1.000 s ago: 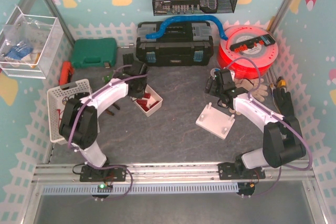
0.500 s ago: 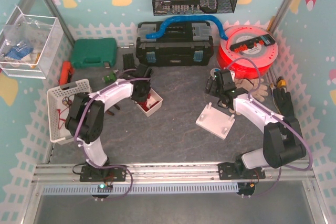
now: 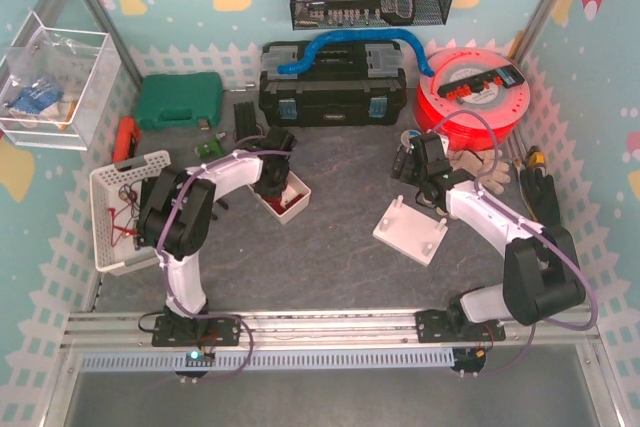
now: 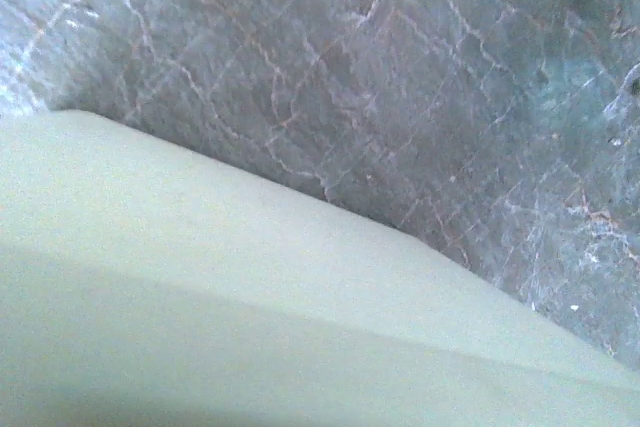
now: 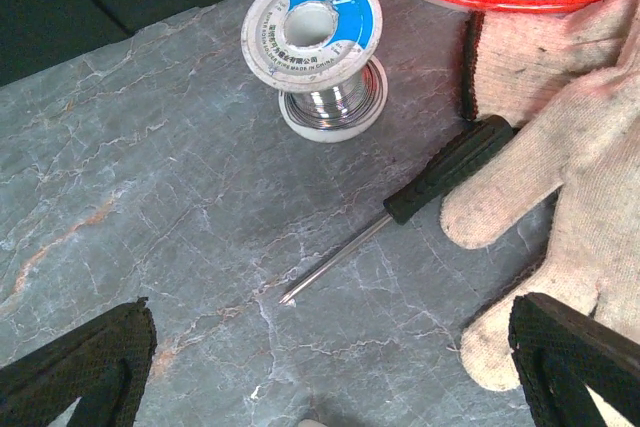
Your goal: Install the large spring
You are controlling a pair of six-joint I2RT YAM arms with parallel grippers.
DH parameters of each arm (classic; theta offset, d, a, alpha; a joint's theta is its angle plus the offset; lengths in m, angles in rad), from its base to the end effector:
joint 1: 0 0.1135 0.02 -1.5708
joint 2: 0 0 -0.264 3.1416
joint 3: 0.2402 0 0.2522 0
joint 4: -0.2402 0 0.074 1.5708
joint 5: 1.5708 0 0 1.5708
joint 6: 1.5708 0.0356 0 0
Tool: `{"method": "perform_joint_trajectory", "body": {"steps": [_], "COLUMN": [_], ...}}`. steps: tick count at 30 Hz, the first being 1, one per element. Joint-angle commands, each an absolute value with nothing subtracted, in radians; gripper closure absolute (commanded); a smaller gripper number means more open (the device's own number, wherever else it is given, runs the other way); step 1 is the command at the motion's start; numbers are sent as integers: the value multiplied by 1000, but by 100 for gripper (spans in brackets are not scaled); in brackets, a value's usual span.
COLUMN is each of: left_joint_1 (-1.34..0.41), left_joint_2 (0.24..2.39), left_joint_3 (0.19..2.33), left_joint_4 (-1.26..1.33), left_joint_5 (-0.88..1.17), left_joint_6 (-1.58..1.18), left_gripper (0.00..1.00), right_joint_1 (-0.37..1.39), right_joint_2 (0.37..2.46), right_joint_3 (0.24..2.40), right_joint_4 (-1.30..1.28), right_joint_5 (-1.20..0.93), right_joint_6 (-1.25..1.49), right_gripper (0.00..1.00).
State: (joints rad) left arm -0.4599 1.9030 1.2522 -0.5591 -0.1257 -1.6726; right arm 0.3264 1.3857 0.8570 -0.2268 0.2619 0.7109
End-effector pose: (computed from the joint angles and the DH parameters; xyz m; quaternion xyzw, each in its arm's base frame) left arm 0.3389 -0.1629 0.1601 -0.5688 0.8004 -0.1269 0.1407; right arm 0.2796 0.0849 0.2269 0.2247 0.8835 0.0907 0.4008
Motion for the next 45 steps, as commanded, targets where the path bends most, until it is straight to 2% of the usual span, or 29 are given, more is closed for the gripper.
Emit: {"method": "perform_joint_trajectory", "body": {"steps": [1,7,15,20,24,27,31,35,38,41,45], "left_joint_1": [-453,-450,-446,-467,-519,-561,-624,-681,-705,-729,-776], "left_joint_2": [1984,2015,1918,1785,1648,1558,1441,1339,1281,1261,1289], "left_joint_3": [1249,1246,1274,1273,1231,1164,1030,832,680,570,514], "left_joint_4": [-600,-584,-583,-542,-441,-306,-18,346,559,702,764], "left_joint_5": [-155,-121,-178,-230,-305,-363,-368,-255,-79,6,55], "left_joint_6": [-1679,-1667,-1589,-1474,-1325,-1156,-768,-348,-107,70,276], "left_gripper": [56,67,83,84,86,86,89,91,91,93,94], "right_joint_1": [324,324,324,324,324,324,327,340,359,399,467], "right_joint_2": [1362,1367,1381,1350,1306,1269,1234,1193,1172,1165,1172], "right_joint_3": [840,839,852,849,816,804,820,822,840,880,938], "right_joint_4": [-211,-211,-210,-198,-121,-75,-78,-89,-113,-168,-260], "right_joint_5": [267,271,248,226,89,-20,-143,-229,-310,-362,-403], "right_joint_6": [702,700,672,627,538,495,482,493,491,468,436], "right_gripper": [4,4,5,6,10,13,18,22,27,31,34]}}
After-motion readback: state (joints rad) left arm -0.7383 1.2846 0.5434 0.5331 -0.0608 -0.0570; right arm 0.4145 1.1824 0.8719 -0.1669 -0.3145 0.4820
